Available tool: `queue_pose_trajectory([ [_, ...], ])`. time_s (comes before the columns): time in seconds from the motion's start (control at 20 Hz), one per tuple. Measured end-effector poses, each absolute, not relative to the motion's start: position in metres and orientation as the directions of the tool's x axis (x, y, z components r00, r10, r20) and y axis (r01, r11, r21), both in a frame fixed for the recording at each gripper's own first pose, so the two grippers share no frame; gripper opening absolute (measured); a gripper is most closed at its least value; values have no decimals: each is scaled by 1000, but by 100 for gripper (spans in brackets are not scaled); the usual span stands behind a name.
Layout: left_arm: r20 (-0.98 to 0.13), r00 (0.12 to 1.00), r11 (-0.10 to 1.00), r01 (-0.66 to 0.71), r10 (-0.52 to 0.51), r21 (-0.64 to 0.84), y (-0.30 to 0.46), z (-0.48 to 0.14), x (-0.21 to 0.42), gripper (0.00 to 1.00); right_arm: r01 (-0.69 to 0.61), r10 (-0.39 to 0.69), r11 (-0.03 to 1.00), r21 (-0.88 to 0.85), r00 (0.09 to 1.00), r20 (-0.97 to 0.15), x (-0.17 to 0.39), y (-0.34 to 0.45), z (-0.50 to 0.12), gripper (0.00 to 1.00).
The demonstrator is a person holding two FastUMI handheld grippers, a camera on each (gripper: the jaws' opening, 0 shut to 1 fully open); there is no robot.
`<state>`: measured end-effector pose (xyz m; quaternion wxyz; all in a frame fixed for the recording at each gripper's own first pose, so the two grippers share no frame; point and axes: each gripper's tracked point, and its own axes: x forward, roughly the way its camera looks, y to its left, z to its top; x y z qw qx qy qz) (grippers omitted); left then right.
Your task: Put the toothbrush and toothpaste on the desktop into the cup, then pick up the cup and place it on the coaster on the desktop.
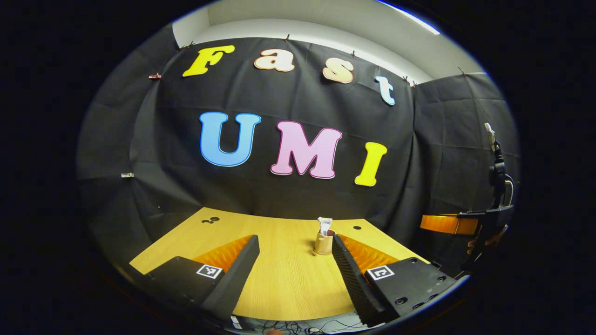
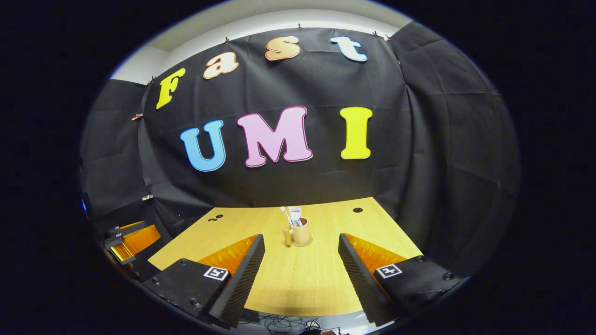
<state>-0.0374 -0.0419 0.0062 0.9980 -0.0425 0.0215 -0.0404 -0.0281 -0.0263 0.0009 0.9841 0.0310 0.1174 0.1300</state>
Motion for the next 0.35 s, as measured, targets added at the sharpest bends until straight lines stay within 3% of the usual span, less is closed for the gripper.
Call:
queue_pose_trajectory([
  [0.35, -24, 999, 994, 45, -48, -102, -29, 12, -48, 97, -252, 265, 964, 84, 940, -216, -51, -21, -8, 98],
])
